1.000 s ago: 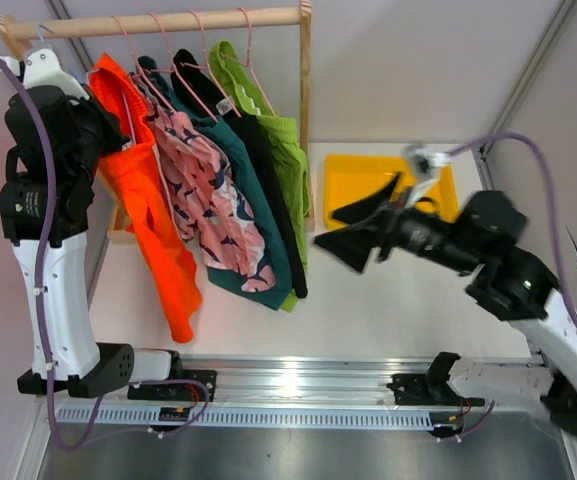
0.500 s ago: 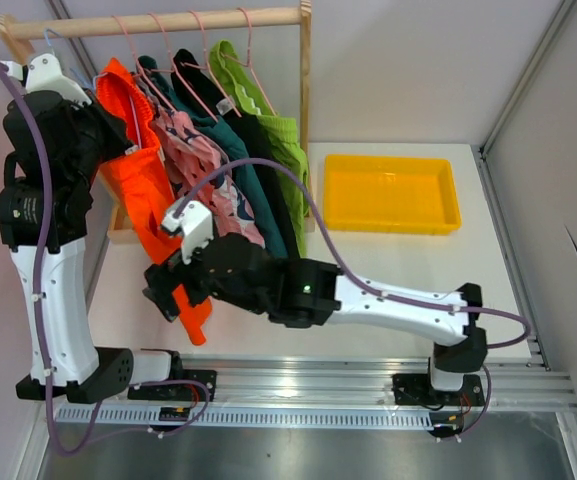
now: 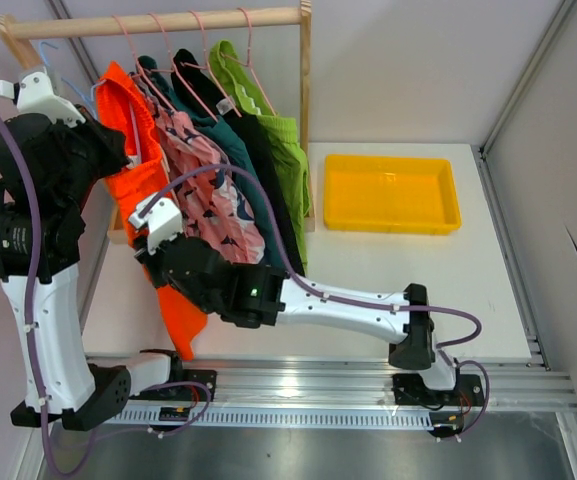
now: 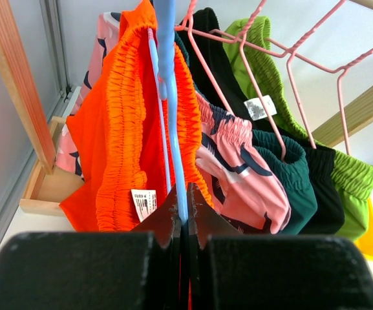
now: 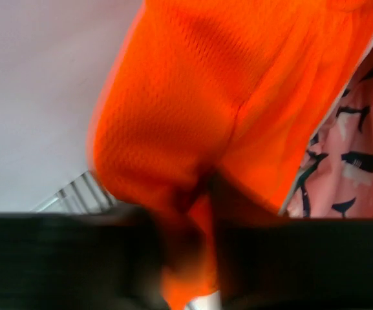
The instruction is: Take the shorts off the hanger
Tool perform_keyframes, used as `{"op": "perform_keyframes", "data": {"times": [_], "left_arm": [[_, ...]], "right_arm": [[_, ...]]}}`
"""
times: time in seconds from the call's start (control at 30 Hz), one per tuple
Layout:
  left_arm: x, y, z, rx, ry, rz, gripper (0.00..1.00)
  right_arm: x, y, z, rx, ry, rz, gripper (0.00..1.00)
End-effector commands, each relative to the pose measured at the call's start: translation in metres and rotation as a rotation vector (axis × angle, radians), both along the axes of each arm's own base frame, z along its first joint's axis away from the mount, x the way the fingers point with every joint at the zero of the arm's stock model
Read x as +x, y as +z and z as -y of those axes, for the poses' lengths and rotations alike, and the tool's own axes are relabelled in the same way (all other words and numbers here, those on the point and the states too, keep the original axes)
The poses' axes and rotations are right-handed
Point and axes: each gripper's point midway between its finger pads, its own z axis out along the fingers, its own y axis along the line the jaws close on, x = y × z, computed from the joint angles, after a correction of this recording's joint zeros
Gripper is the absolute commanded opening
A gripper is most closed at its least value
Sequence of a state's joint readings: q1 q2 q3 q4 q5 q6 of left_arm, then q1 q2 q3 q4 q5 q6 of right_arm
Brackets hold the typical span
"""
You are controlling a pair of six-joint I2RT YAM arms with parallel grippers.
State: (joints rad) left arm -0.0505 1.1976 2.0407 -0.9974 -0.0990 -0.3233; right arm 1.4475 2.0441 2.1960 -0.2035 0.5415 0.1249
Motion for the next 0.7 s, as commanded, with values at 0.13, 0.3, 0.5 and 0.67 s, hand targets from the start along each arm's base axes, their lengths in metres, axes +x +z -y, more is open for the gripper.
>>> {"op": "perform_keyframes", "data": {"times": [0.13, 0.3, 0.5, 0.67], "left_arm": [[-0.006, 0.04, 0.001, -0.002, -0.006, 0.145, 0.0], [0.002, 0.047, -0.011, 0.034, 0.054, 0.154, 0.0], [0.011, 0.055, -0.02, 0.048, 0.106, 0.163, 0.0], [0.0, 0.048, -0.004, 0.009, 0.023, 0.155, 0.0]], "right_arm": [[-0.031, 0.007, 0.004, 0.048, -0.041, 0.022, 0.0], [-0.101, -0.02, 0.037, -0.007, -0.027, 0.036, 0.0], [-0.158, -0.018, 0.075, 0.035, -0.01, -0.014, 0.0], [-0.137, -0.014, 0.076, 0.056, -0.043, -0.006, 0.0]]}}
